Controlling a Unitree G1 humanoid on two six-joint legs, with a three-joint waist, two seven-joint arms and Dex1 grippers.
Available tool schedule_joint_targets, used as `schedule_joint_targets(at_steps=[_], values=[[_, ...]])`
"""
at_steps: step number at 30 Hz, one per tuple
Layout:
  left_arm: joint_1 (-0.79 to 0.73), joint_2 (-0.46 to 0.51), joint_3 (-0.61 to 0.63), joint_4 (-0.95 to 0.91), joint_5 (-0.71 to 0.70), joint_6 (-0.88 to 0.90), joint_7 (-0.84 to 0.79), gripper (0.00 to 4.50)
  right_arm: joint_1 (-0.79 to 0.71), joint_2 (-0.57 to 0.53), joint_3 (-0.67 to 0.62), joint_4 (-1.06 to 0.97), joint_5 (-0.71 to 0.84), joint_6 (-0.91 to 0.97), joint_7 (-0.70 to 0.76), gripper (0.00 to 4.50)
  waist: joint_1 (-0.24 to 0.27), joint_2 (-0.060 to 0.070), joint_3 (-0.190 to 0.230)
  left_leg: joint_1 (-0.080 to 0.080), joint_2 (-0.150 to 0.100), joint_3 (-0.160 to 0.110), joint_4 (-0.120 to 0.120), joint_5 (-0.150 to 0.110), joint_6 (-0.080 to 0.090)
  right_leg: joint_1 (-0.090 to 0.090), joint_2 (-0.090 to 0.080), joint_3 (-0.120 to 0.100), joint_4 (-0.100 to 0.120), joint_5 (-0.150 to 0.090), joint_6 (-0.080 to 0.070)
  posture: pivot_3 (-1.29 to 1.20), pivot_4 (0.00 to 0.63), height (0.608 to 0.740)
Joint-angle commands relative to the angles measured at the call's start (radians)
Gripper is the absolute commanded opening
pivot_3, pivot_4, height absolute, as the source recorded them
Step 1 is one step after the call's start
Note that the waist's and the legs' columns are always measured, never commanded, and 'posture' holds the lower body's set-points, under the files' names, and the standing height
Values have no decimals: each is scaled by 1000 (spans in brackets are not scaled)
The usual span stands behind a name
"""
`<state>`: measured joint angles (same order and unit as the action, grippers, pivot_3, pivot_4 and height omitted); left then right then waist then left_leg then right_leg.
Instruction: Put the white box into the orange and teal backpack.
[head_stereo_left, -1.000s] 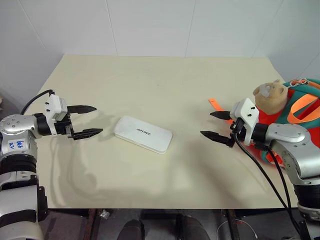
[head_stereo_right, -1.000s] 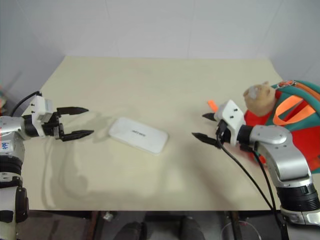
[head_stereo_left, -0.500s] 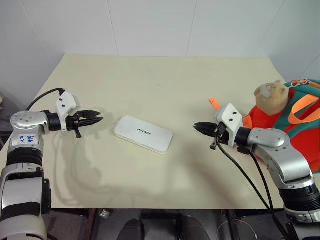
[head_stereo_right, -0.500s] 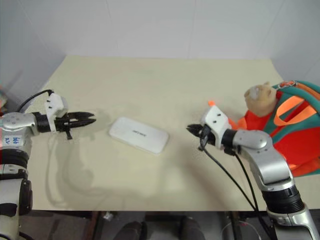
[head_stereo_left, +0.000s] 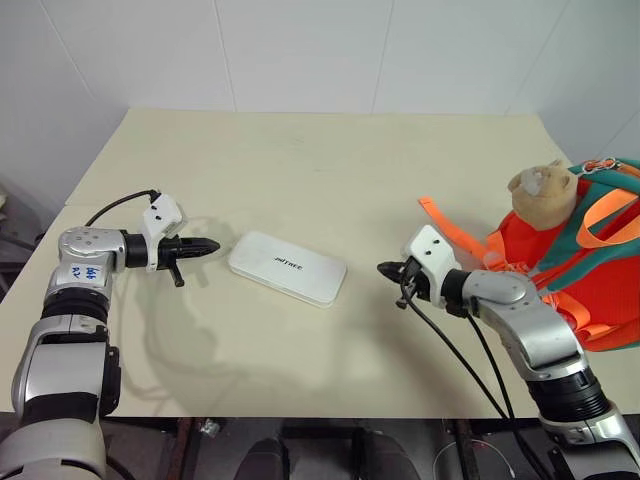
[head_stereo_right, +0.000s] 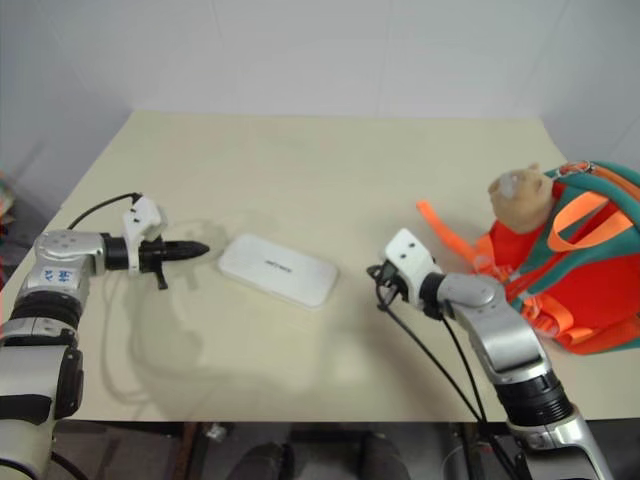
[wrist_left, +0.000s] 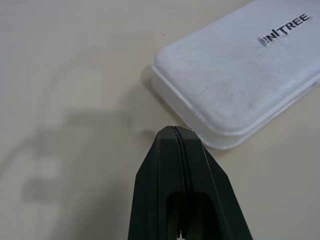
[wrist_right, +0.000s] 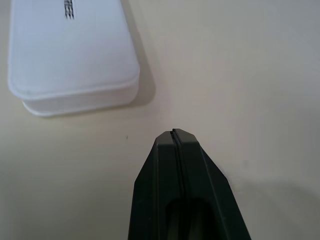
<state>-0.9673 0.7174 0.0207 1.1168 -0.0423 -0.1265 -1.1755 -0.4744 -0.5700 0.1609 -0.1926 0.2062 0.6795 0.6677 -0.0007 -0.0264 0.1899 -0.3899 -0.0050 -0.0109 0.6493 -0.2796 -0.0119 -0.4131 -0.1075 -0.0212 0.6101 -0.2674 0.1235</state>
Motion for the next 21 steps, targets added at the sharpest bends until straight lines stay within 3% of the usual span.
schedule_joint_targets(at_steps=[1,11,21], values=[[-38,-13,-7,35,23,18,30,0,-31,26,25,16,-25,40,-29,120,-3,0,0,0,0,0,0,0,0,0,0,0,0,0,0,0,150,740],[-65,-74,-12,82,44,15,61,0,-70,132,108,78,-74,51,-59,120,-3,0,0,0,0,0,0,0,0,-1,1,0,0,0,0,0,150,740],[-50,-110,-30,61,54,38,29,0,-109,166,145,11,-56,87,-13,120,-2,0,0,0,0,0,0,0,0,-1,1,0,1,0,0,0,150,740]])
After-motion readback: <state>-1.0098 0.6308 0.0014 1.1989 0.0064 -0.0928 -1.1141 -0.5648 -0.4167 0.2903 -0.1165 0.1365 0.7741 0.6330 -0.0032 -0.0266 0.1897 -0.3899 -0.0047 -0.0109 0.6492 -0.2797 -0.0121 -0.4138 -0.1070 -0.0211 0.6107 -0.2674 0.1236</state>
